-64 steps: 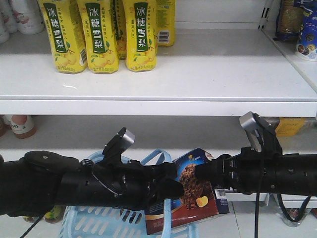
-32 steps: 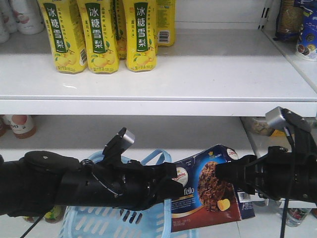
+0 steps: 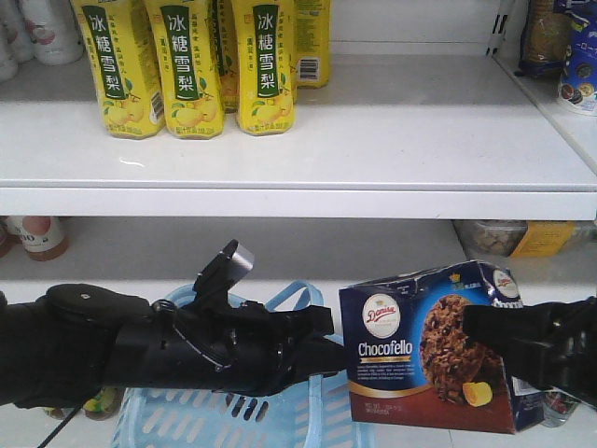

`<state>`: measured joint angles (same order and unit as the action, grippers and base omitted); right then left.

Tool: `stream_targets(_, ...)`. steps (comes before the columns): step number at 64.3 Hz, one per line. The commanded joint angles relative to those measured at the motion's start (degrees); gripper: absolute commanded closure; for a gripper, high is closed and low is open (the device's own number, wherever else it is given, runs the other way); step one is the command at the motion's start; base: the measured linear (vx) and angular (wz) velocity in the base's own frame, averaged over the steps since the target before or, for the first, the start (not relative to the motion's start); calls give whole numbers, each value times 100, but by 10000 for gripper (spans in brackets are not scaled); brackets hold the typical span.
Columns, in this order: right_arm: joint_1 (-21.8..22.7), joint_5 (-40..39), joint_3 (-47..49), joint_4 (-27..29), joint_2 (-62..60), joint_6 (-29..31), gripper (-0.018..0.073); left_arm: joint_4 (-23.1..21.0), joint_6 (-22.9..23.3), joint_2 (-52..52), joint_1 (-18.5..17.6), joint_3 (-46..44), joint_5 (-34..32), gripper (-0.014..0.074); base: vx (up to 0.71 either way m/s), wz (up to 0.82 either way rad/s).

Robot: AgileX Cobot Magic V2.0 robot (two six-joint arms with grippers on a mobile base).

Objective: Left arm holds basket, right arm returns cookies
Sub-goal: 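Raise the cookie box with the right gripper onto the upper shelf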

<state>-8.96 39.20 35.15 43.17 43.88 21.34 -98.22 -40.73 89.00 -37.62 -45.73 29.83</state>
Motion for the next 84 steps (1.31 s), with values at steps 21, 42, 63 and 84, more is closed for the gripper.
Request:
stream_targets(21, 35, -253, 908, -647, -1213, -456, 361, -352, -152, -241, 0, -191, 170, 603, 0, 0)
stream_targets(42, 35, -2098, 1673, -1783, -598, -889, 358, -352, -152, -241, 0, -191, 170, 603, 0, 0)
stream_targets(63, 35, -4310, 1677, -1795, 941, -630, 354, -352, -152, -241, 0, -191, 170, 603, 0, 0)
stream_targets(84, 35, -5344, 1677, -1788, 2134, 930, 354, -352, -152, -241, 0, -191, 170, 603, 0, 0)
